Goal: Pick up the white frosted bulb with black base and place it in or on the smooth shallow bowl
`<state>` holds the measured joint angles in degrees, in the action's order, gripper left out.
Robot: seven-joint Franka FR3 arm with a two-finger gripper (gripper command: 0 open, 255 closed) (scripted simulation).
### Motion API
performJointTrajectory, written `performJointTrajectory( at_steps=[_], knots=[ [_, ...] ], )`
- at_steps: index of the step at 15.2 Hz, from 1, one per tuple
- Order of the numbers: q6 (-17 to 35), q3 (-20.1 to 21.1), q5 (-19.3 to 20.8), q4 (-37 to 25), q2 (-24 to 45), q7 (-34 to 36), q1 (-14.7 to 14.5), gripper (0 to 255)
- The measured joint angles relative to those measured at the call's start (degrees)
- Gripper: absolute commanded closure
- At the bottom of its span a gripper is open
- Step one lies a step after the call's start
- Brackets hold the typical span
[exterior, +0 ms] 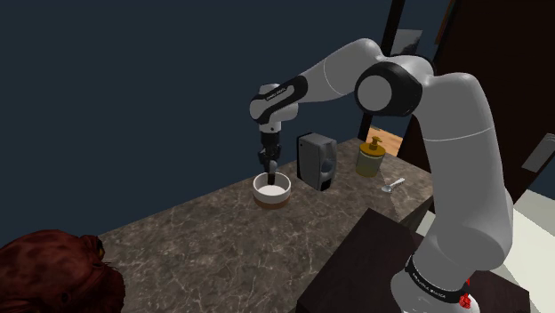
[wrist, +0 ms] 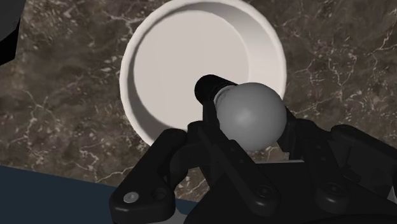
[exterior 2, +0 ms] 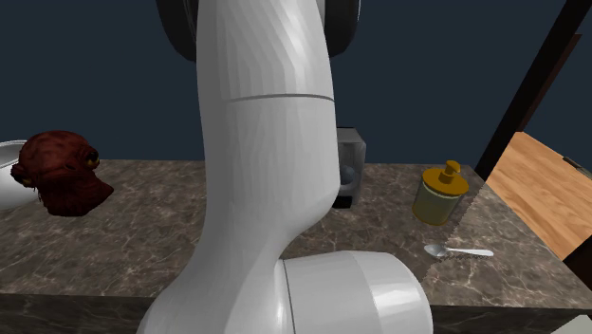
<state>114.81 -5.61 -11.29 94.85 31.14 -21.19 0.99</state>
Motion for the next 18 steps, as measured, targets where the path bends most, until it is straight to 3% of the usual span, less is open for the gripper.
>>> performJointTrajectory(
  at_steps=[1,7,12,18],
  knots=[
    [0.0,0.0,0.0,0.0,0.0,0.0,0.0,0],
    [0.0,0.0,0.0,0.0,0.0,0.0,0.0,0],
    [-5.7,-0.4,0.5,-4.5,-1.2,0.4,0.5,0],
    [-6.5,-0.4,0.6,-4.9,-1.6,0.5,0.5,0]
  ],
)
